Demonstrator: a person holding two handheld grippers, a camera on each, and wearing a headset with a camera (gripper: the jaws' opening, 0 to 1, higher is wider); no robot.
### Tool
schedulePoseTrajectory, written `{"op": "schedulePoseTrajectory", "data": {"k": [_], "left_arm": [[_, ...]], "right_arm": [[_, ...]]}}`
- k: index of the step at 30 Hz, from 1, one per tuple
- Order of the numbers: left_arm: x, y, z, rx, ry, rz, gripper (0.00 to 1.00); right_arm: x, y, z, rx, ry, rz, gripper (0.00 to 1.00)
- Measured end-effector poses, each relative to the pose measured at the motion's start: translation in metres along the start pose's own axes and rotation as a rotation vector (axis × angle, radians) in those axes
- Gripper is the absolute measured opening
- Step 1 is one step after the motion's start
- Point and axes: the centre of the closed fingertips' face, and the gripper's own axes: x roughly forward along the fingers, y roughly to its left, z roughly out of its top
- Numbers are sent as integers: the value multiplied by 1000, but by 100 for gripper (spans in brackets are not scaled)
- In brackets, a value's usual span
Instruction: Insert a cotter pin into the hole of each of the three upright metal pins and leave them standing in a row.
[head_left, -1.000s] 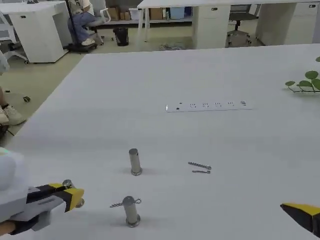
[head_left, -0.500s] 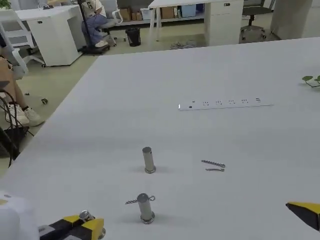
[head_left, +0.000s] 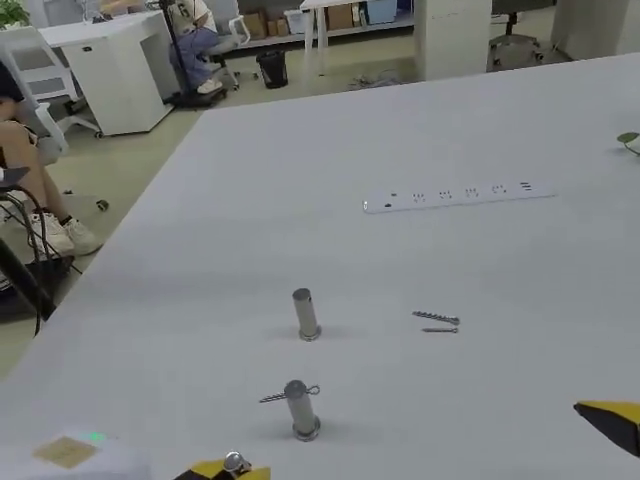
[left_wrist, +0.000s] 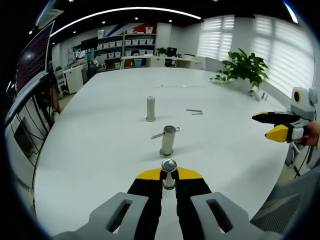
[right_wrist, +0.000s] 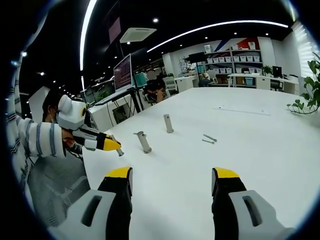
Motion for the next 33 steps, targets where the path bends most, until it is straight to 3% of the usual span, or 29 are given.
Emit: {"op": "schedulePoseTrajectory", "data": {"k": [10, 19, 33], "left_arm": [[14, -12, -6, 8, 23, -9, 5], [21, -9, -10, 18, 42, 27, 5], [23, -13, -17, 25, 30, 30, 5]], "right_arm": [[-3, -6, -3, 4, 5, -8, 61], [-5, -4, -4, 5, 22, -9, 61], [-5, 5, -3, -13, 46, 3, 61]]}}
